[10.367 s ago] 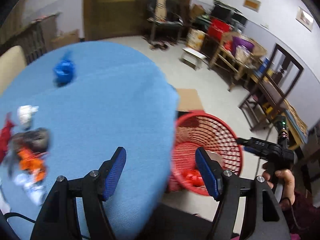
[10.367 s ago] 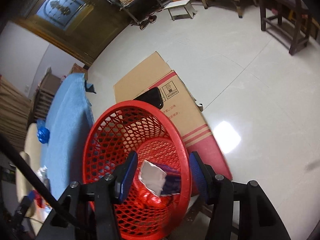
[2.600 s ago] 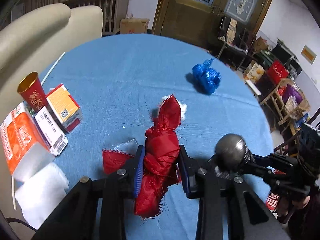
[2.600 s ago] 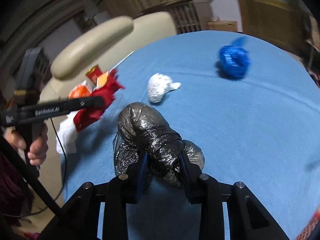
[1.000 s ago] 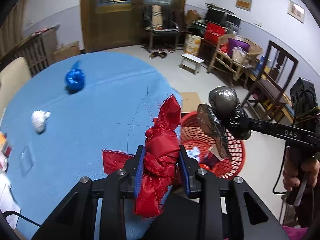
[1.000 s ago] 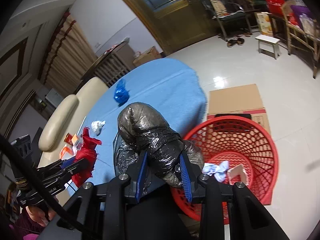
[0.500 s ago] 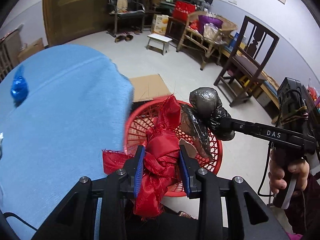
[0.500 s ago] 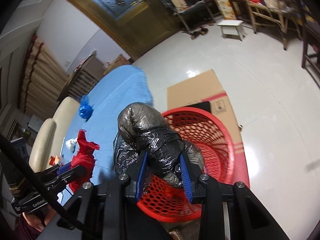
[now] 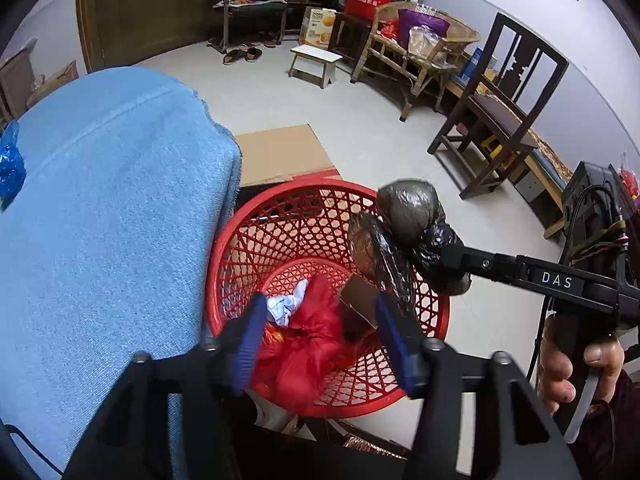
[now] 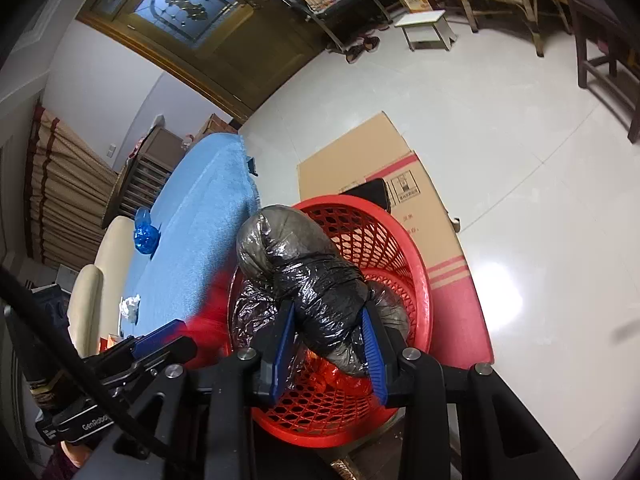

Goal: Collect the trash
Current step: 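Carry both items over the red basket and open both grippers to drop them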

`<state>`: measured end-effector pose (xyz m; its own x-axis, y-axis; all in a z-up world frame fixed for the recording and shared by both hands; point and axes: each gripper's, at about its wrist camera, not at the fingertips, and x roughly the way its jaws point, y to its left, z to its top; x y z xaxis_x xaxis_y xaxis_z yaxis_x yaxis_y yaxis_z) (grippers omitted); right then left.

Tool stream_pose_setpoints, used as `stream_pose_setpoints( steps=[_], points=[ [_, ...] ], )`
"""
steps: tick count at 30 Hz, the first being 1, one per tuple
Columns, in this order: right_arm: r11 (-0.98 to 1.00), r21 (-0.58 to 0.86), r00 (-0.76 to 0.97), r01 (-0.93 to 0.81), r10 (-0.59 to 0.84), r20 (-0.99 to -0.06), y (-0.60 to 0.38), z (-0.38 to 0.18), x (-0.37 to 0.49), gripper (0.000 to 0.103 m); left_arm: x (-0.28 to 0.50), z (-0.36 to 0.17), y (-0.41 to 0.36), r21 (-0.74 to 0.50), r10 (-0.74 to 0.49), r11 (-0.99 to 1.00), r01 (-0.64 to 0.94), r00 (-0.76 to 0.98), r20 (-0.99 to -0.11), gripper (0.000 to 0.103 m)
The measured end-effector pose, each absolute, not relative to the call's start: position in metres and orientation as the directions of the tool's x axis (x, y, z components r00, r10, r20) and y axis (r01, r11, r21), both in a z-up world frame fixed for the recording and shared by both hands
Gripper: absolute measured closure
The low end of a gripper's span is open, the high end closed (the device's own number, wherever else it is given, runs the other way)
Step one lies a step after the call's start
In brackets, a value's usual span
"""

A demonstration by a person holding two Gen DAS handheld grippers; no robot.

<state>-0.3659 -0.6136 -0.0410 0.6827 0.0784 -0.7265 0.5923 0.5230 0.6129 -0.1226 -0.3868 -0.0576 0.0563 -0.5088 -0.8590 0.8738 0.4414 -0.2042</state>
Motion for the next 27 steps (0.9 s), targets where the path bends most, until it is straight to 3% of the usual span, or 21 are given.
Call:
stream_pose_setpoints(
  steps=[5,8,27],
  points=[
    [0.496,0.624,0.678,0.604,0.092,-0.729,-0.616,-0.046,-0.367,0.064,-0.119,-0.052,-0.375,-0.213,-0.521,0.452,0.866,0.063,-0.851,0.043],
    [0.488,0.642,0.697,0.591,0.092,-0.711,-0.615,-0.044,-0.367,0.044,-0.118,-0.045,-0.366,-0.206,-0.533,0.464,0.862,0.086,-0.842,0.043],
    [0.672,0.598,0.724,0.436,0.132,-0.677,-0.546,0.010,-0.312,0.044,-0.097,0.020,-0.242,-0.006,-0.456,0.728,0.686,0.478,-0.751,0.040]
  ],
)
